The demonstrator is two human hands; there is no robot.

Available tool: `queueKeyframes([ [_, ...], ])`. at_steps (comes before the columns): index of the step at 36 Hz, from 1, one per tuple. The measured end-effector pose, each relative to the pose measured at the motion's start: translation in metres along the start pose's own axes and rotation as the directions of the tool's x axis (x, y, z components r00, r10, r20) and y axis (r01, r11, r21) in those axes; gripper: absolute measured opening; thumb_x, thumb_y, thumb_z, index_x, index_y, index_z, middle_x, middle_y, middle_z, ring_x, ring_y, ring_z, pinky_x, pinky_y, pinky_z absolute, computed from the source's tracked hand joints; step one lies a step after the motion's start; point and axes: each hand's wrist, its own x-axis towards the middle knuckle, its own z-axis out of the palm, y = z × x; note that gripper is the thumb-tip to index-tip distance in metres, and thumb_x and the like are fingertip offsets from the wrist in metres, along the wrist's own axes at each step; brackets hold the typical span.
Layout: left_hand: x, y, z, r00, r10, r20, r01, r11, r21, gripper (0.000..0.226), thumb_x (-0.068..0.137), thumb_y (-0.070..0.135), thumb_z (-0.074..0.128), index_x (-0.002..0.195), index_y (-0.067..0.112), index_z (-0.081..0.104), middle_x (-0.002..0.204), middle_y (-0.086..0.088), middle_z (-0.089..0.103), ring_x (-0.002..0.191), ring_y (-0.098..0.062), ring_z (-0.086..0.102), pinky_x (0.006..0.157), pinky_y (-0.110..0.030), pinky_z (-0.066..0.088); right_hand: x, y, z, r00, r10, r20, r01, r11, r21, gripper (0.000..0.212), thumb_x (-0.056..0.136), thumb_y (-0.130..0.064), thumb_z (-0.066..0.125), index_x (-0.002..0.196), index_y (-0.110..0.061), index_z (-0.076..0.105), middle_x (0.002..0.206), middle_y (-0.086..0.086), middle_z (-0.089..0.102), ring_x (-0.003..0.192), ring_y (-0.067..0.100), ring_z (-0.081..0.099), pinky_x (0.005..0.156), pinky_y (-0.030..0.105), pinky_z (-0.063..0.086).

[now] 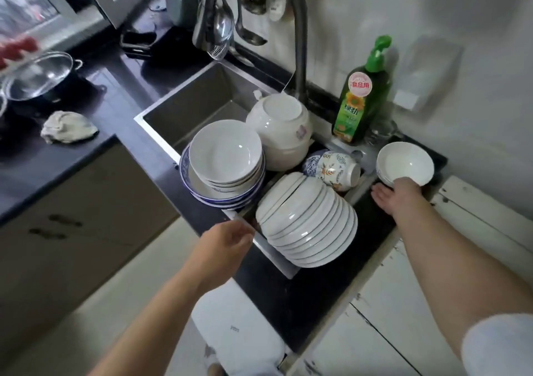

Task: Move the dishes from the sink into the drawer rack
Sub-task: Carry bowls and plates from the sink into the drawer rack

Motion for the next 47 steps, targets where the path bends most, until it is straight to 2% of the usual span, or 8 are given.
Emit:
queueKeyframes([
  [5,-0.005,-0.003,0.007,1.000,-0.005,0.015,0.006,1.000,-0.022,0.014,0.097,0.023,0.062,0.096,0.033,0.071,0.086,0.018,0.072,0.081,-0.004,0.066,0.073,-0.022,0.047,-0.013,0.000,-0.008,0.994,-0.099,-0.056,0.096,0.994,-0.055,0.055,0.096,-0.013,0.024,0.145,-0.002,0.045,0.094,0.014,0.070,0.085,0.023,0.071,0.060,0.035,0.054],
  [13,-0.026,-0.016,0.007,0.999,0.052,0.013,-0.051,0.995,-0.085,0.014,0.100,0.025,0.061,0.102,0.035,0.070,0.094,0.019,0.074,0.089,-0.001,0.069,0.079,-0.022,0.049,-0.129,0.057,-0.072,0.952,-0.242,0.187,0.239,0.970,0.042,0.052,0.087,-0.005,0.046,0.138,0.003,0.048,0.112,0.026,0.067,0.077,0.024,0.076,0.065,0.032,0.061],
  [23,-0.083,-0.062,0.019,0.797,0.591,0.126,-0.597,0.803,0.008,0.061,0.086,0.051,0.076,0.141,0.053,0.048,0.165,0.016,0.013,0.153,-0.013,0.018,0.116,-0.031,0.033,-0.277,0.179,-0.058,0.848,0.116,0.517,0.223,0.808,-0.546,0.044,0.094,0.001,0.045,0.130,-0.022,0.055,0.100,0.022,0.074,0.072,0.036,0.073,0.058,0.037,0.057],
  [27,-0.108,-0.115,0.013,0.880,0.473,0.049,-0.475,0.876,0.086,0.038,0.087,0.069,0.059,0.119,0.050,0.067,0.155,0.022,0.034,0.147,-0.011,0.025,0.114,-0.040,0.040,-0.302,0.228,-0.030,0.799,0.205,0.565,0.284,0.699,-0.656,0.038,0.098,-0.016,0.052,0.134,-0.028,0.050,0.104,0.016,0.075,0.076,0.028,0.074,0.062,0.035,0.056],
  [31,-0.146,-0.172,-0.008,0.970,0.243,-0.029,-0.242,0.942,-0.233,0.026,0.088,0.062,0.067,0.098,0.041,0.078,0.135,0.027,0.058,0.132,-0.005,0.047,0.109,-0.036,0.042,-0.330,0.257,-0.002,0.678,0.396,0.619,0.298,0.622,-0.724,0.039,0.102,-0.049,0.053,0.130,-0.023,0.061,0.105,0.014,0.072,0.080,0.028,0.070,0.071,0.039,0.057],
  [35,-0.197,-0.228,-0.044,0.996,0.024,-0.089,-0.080,0.713,-0.697,0.031,0.088,0.035,0.070,0.110,0.015,0.078,0.123,0.008,0.072,0.121,-0.013,0.063,0.102,-0.022,0.046,-0.360,0.295,0.033,0.569,0.510,0.645,0.347,0.562,-0.751,0.051,0.092,-0.065,0.054,0.122,-0.027,0.073,0.102,0.013,0.070,0.089,0.026,0.067,0.080,0.045,0.059],
  [43,-0.297,-0.384,-0.104,0.954,-0.209,-0.215,-0.072,0.537,-0.840,0.049,0.089,0.048,0.069,0.114,0.007,0.073,0.112,0.000,0.072,0.101,-0.014,0.059,0.104,-0.047,0.043,-0.459,0.479,0.107,0.512,0.595,0.619,0.476,0.403,-0.782,0.040,0.101,-0.047,0.057,0.123,-0.016,0.069,0.106,0.014,0.059,0.085,0.025,0.065,0.076,0.042,0.060],
  [47,-0.351,-0.463,-0.147,0.924,-0.275,-0.267,-0.082,0.539,-0.838,0.033,0.092,0.039,0.069,0.111,0.013,0.077,0.111,0.003,0.075,0.099,-0.009,0.061,0.096,-0.031,0.044,-0.516,0.578,0.125,0.452,0.639,0.622,0.558,0.342,-0.756,0.032,0.104,-0.045,0.051,0.114,-0.023,0.072,0.098,0.008,0.069,0.086,0.021,0.067,0.082,0.041,0.060],
])
